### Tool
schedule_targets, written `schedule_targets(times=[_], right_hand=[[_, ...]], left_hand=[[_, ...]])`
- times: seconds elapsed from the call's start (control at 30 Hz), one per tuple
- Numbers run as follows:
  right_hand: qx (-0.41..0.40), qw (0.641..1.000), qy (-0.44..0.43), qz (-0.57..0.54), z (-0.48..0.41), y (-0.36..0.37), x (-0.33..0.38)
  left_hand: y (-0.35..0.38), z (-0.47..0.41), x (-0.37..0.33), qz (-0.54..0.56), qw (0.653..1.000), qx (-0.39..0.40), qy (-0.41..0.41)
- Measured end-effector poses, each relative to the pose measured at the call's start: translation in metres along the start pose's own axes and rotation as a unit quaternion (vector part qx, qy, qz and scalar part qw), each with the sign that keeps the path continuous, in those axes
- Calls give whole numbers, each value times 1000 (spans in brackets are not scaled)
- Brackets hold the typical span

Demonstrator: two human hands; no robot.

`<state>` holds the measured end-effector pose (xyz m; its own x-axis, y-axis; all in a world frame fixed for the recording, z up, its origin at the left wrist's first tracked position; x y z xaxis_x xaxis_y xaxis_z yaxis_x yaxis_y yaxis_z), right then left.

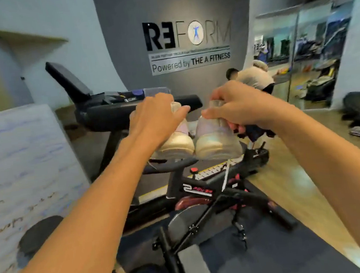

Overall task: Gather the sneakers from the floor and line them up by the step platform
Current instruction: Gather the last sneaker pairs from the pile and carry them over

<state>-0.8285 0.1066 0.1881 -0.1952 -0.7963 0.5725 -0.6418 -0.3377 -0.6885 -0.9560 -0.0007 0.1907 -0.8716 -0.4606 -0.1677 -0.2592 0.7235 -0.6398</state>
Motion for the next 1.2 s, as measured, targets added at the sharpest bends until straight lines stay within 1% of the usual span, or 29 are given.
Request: schedule_targets(times=[0.1, 0.23, 0.37, 0.47, 0.57, 0.67, 0.8, 0.87, 0.93, 1.0, 1.13, 1.2], right_hand=[[-31, 999, 26, 9, 16, -53, -51], [-34, 997, 54, 39, 39, -117, -127], [-38, 992, 101, 67, 61, -174, -205], [-61, 986, 136, 75, 75, -215, -260], [-97, 978, 167, 81, 85, -255, -313], [-120, 968, 204, 87, 88, -291, -371], [-148, 947, 263, 113, 83, -331, -448], [-145, 937, 301, 105, 76, -348, -485], [-131, 925, 342, 95, 71, -364, -524], [-113, 913, 384, 81, 64, -382, -565], [-54, 891, 451, 9, 55, -405, -634], [-46, 882, 469, -2, 48, -419, -678]], left_hand=[[32, -17, -70, 35, 999, 4, 32], [86, -26, -161, 84, 995, -6, 57], [145, -30, -257, 135, 987, 20, 88], [185, -35, -323, 180, 976, 29, 117], [223, -44, -383, 201, 968, 41, 145], [269, -60, -444, 243, 950, 76, 180], [329, -85, -518, 307, 920, 90, 224], [364, -103, -552, 313, 912, 116, 239], [400, -118, -585, 325, 897, 151, 258], [437, -132, -619, 347, 881, 168, 273], [500, -150, -673, 349, 874, 187, 281], [539, -163, -704, 344, 871, 203, 287]])
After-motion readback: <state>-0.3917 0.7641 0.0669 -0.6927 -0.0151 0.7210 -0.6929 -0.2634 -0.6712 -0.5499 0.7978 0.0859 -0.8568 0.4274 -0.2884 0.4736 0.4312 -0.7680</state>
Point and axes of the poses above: each hand's wrist, its own z-axis away from the middle knuckle, its own y-axis out of the palm, x = y × z, the point moved 6 cm from there along -z, towards the middle knuckle, and after that the axes turned 8 degrees about -x, right-handed, at the moved point
